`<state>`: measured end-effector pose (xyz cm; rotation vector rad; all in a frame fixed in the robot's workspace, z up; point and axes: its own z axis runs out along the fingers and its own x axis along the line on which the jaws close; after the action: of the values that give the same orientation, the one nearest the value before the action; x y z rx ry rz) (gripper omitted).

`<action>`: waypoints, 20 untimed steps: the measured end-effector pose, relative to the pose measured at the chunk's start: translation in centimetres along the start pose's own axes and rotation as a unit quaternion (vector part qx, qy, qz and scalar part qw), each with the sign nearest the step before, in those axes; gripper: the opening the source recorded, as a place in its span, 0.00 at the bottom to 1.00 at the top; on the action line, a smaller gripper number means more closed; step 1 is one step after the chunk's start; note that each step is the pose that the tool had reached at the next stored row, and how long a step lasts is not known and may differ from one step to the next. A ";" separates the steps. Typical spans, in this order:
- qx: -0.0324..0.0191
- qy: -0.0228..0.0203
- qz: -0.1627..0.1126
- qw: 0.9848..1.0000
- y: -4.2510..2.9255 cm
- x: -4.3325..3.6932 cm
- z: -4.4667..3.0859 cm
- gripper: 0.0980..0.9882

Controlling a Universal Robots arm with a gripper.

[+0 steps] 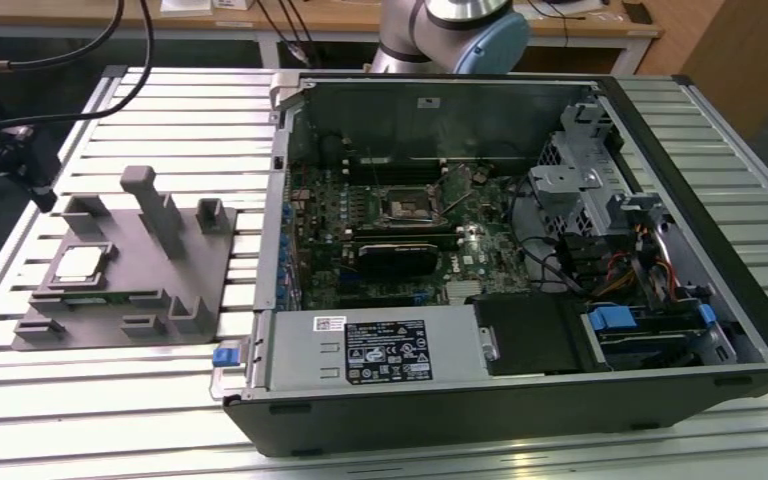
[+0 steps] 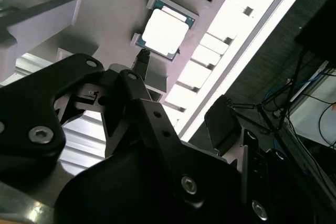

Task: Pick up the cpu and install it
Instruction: 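Pick up the cpu and move it towards the insertion slot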

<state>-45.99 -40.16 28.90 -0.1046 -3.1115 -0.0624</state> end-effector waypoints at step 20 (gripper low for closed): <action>0.000 0.001 -0.001 1.000 -0.05 -0.23 1.67 0.68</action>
<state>-45.82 -40.16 27.22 -0.1003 -3.1095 -0.0624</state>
